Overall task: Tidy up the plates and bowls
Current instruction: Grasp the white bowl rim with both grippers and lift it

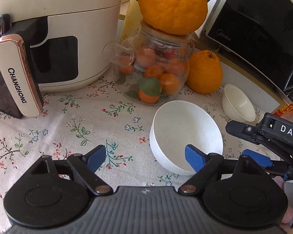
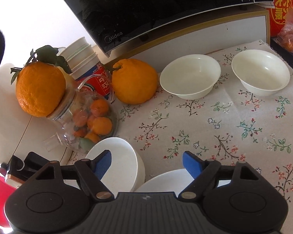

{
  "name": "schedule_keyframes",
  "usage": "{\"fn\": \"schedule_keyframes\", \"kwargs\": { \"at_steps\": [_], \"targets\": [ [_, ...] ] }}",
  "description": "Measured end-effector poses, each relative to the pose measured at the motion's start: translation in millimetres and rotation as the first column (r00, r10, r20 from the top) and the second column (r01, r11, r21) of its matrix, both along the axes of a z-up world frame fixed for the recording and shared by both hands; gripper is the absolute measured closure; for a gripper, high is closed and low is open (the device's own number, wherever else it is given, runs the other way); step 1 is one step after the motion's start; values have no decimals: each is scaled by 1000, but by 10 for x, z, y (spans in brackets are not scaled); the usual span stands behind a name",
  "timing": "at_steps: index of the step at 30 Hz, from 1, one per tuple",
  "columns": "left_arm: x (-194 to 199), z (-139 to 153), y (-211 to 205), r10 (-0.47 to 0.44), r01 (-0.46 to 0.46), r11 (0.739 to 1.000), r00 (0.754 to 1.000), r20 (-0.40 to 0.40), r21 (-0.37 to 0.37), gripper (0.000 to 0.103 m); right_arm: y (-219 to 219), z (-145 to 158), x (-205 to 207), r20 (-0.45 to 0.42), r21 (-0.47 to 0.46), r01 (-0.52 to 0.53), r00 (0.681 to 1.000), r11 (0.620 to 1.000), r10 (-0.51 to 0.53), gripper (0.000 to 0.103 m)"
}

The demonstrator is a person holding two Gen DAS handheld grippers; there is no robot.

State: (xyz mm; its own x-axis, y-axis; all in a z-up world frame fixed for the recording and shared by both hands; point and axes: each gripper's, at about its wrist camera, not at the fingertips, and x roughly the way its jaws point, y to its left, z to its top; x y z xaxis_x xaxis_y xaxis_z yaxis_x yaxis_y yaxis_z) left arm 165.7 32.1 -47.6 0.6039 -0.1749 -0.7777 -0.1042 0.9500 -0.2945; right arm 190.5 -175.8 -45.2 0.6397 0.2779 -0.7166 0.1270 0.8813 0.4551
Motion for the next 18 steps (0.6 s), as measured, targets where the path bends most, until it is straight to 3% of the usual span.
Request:
{"fn": "schedule_keyframes", "kwargs": {
  "at_steps": [9,12,13,18],
  "targets": [
    [112,-110,55,28,-31,996,999,-33,-89,65,59,-230,136,-48,67,17,999,998,-13,80],
    [114,-112,85,18,-23,990,999,-33,-140,86,37,-258,130,-50,98,11,999,995,-6,96],
    [111,-103,89,14,-18,989,999,-30,-149,91,34,-260,127,-49,109,6,999,994,-1,96],
    [50,29,80,-14,14,995,1000,3,-103,92,62,-209,80,-34,104,-4,999,995,8,96]
  ]
}}
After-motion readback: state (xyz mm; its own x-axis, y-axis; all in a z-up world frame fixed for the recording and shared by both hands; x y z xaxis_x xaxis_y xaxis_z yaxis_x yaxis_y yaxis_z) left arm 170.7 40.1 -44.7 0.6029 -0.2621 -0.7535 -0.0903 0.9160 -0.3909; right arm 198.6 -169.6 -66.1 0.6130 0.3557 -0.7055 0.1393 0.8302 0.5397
